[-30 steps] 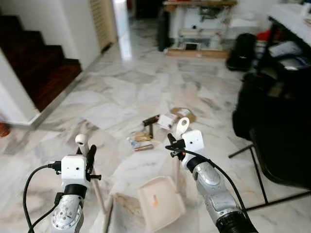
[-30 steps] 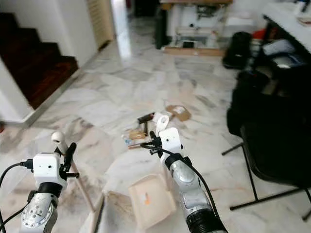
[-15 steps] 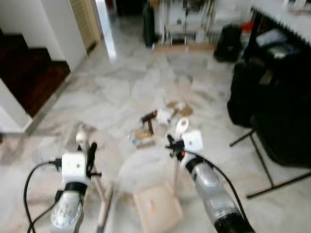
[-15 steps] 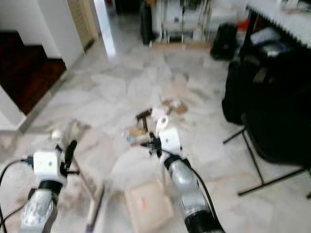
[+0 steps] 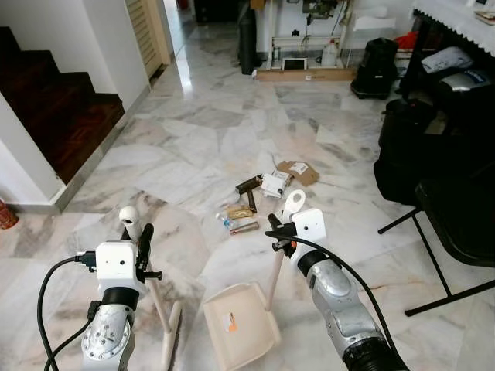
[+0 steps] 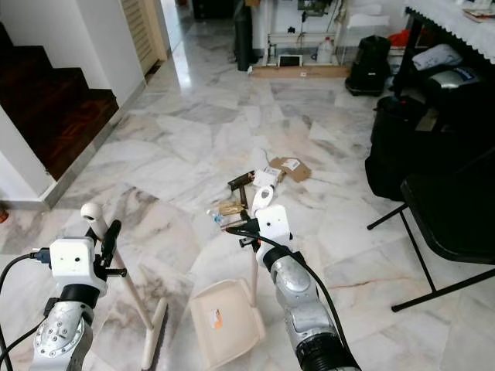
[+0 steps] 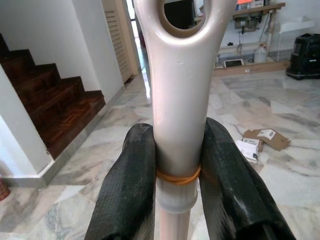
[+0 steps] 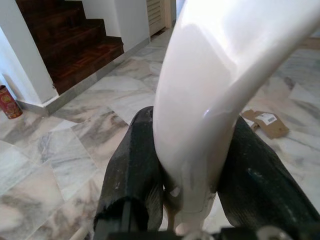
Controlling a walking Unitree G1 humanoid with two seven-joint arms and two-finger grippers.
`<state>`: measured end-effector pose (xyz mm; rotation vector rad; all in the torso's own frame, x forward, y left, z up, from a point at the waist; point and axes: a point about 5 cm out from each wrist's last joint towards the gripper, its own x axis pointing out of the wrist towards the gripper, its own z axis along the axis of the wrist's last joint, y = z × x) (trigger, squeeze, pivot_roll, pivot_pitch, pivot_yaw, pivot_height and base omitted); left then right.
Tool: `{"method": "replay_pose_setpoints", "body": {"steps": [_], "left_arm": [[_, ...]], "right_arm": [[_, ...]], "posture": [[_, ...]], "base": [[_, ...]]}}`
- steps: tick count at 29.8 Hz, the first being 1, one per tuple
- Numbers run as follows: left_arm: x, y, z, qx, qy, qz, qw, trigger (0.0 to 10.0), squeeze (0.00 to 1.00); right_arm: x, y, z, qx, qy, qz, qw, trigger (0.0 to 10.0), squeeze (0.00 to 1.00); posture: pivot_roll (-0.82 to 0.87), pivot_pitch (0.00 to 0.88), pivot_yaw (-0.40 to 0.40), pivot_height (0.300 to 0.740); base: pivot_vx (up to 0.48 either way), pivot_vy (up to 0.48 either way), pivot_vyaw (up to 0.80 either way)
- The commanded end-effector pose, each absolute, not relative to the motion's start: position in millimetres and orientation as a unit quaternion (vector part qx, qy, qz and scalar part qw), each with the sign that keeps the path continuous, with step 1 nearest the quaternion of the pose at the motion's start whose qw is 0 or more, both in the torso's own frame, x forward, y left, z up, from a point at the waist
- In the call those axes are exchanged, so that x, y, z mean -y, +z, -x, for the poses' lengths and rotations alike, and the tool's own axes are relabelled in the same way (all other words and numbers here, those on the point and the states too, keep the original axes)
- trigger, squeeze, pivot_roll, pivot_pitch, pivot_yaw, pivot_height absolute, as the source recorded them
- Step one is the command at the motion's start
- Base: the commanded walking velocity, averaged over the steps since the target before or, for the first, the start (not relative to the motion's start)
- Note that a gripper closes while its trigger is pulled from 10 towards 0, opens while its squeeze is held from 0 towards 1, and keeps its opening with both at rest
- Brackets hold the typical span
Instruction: Sweep floor
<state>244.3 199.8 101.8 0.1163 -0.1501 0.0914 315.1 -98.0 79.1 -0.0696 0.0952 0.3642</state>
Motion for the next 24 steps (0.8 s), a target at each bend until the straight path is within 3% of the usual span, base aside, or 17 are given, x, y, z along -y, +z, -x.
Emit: {"method": "replay_pose_setpoints", "body": {"steps": [1, 10, 24], "left_arm": [[-204.7, 111.8, -242.4, 0.099, 0.067, -0.051, 0.992, 10.0, 0.00], [-214.3, 106.4, -233.3, 0.095, 0.106, -0.043, 0.989, 10.0, 0.00], [-212.7, 105.8, -234.0, 0.095, 0.114, -0.042, 0.988, 10.0, 0.00]], "right_arm": [[95.3, 92.4, -319.7, -0.016, 0.186, 0.036, 0.982, 10.0, 0.00], [100.1, 96.1, -324.2, -0.015, 0.197, 0.049, 0.979, 10.0, 0.00], [97.2, 97.4, -325.0, -0.013, 0.200, 0.049, 0.978, 10.0, 0.00]], "posture": [[-0.09, 0.000, 0.075, 0.740], [-0.09, 0.000, 0.030, 0.740], [-0.10, 0.000, 0.045, 0.740]], "base": [[0.000, 0.000, 0.00], [0.000, 0.000, 0.00], [0.018, 0.000, 0.00]]}}
